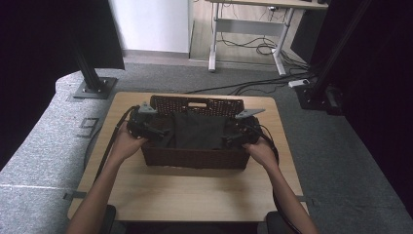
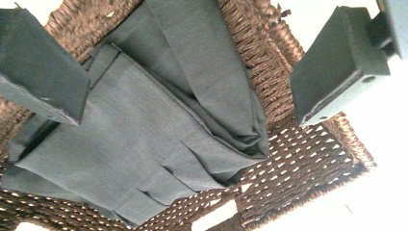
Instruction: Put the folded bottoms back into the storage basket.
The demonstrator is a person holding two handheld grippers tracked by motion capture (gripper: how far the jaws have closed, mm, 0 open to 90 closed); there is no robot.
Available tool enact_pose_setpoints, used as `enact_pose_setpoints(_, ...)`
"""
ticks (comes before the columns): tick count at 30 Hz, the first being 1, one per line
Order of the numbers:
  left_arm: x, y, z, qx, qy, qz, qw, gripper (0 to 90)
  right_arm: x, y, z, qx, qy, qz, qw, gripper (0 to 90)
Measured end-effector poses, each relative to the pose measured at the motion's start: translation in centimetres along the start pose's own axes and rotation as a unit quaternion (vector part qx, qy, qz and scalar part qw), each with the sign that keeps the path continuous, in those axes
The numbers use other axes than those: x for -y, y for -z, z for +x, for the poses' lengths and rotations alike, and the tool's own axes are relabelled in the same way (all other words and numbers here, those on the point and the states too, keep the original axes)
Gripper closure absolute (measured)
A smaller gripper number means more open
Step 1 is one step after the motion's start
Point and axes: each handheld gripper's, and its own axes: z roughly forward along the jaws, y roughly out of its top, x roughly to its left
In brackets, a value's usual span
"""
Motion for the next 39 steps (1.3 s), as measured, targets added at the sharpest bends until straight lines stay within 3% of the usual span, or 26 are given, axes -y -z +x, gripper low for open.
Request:
enact_pose_setpoints(11, 2.4, 1.8, 0.1, 0.009, 0.015, -0.014, 0.9997, 0.2, 1.1, 2.1, 0.4, 0.003, -0.004, -0.004, 1.0, 0.0)
enact_pose_setpoints(23, 4.7, 3.6, -0.8, 0.013, 0.019, -0.018, 0.9996, 0.0, 3.1, 4.3, 0.6, 0.016, -0.008, -0.015, 0.9997, 0.0)
enact_pose_setpoints(30, 6.5, 4.4, -1.0, 0.011, 0.022, -0.016, 0.9996, 0.0, 4.9, 6.0, 0.4, 0.028, -0.016, -0.025, 0.9992, 0.0)
enact_pose_setpoints(39, 9.8, 4.4, -1.0, 0.009, 0.04, -0.016, 0.999, 0.0, 8.2, 6.7, 0.0, 0.04, -0.033, -0.024, 0.9983, 0.0)
